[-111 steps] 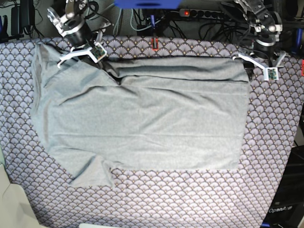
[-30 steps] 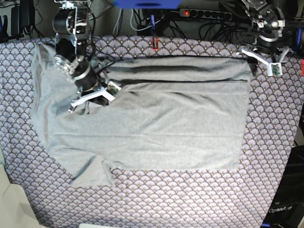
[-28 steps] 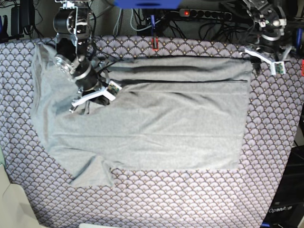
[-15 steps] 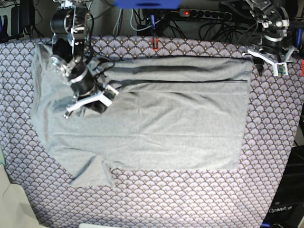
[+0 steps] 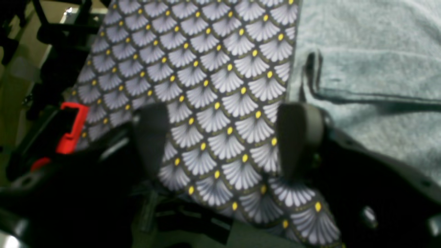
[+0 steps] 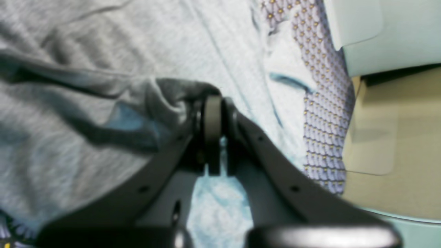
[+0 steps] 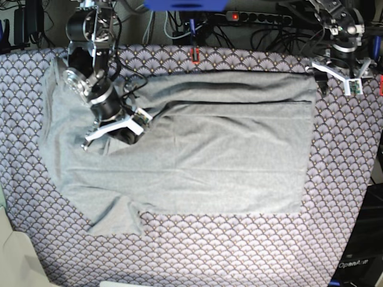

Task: Fold the T-shirt properly
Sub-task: 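Drag the right gripper across the shirt body toward the hem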

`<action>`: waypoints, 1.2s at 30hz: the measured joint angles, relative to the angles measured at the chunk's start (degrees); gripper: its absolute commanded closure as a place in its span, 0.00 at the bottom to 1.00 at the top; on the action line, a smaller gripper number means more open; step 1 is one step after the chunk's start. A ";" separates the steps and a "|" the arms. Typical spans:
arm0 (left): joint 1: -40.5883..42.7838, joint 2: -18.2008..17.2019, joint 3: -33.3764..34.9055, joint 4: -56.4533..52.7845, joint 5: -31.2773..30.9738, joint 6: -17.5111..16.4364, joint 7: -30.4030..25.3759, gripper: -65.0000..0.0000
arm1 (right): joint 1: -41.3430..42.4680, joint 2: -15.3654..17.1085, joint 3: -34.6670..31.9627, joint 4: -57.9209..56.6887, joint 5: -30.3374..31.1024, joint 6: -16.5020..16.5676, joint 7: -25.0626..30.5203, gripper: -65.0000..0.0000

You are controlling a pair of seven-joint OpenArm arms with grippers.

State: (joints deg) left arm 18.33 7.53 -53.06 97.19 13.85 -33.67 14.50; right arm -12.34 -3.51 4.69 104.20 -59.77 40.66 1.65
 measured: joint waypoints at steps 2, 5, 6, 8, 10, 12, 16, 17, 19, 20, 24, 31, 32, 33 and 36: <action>0.00 -0.02 0.02 0.00 0.00 0.00 0.00 0.24 | -0.09 0.00 0.02 -0.61 0.00 -0.02 -0.09 1.00; -0.02 0.00 0.02 0.00 0.00 0.00 0.02 0.24 | -0.09 0.00 0.07 -1.29 -0.02 0.00 -0.17 1.00; -0.02 -0.02 0.02 0.00 0.00 0.00 -0.02 0.24 | -0.09 0.00 0.07 -1.33 -0.02 0.00 -0.15 1.00; -0.09 -0.02 0.02 0.00 0.00 0.00 0.02 0.24 | -0.09 0.00 0.07 -1.36 -0.02 -0.02 -0.17 1.00; -0.11 0.00 0.02 0.00 0.00 0.00 0.02 0.24 | -0.09 0.00 0.17 -1.36 -0.02 -0.02 -0.15 1.00; -0.11 0.00 0.02 0.00 0.00 -0.02 0.00 0.24 | -0.09 0.00 0.20 -1.36 -0.02 -0.02 -0.17 0.95; -0.09 0.13 0.02 0.00 0.00 -0.02 0.02 0.24 | -0.09 0.00 0.17 -1.36 -0.02 -0.02 -0.15 0.80; -0.09 0.13 0.02 0.22 0.02 -0.02 0.02 0.24 | -0.11 0.00 0.17 -1.36 -0.02 0.00 -0.17 0.75; -0.11 0.11 0.02 0.90 0.00 0.00 -0.02 0.24 | -0.31 0.00 0.17 -1.36 -0.02 -0.02 -0.15 0.65; -0.11 0.13 0.00 0.98 -0.02 0.00 -0.02 0.24 | -0.68 0.02 0.17 -1.36 -0.02 -0.02 -0.15 0.60; -0.07 0.13 0.00 1.20 0.00 0.00 0.02 0.24 | -1.38 0.02 0.17 -1.40 -0.04 0.00 -0.17 0.45; 0.04 0.13 0.02 1.53 0.02 -0.02 0.02 0.24 | 0.83 2.56 2.29 -0.92 -1.46 0.02 0.11 0.44; 0.04 0.11 0.02 1.53 0.02 0.00 0.04 0.24 | 1.38 2.56 4.00 -0.90 -1.38 0.02 0.24 0.44; -0.02 0.09 0.02 1.55 0.02 0.00 0.04 0.24 | 2.23 2.84 5.75 -0.90 -1.55 0.02 0.02 0.44; -0.44 0.28 0.00 3.61 0.02 0.04 0.55 0.24 | 4.59 4.74 9.53 -0.90 -1.51 0.00 0.04 0.44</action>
State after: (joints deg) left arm 17.89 7.81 -53.06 100.79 13.87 -33.63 15.05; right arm -7.75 1.23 14.22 103.31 -61.28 40.66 1.69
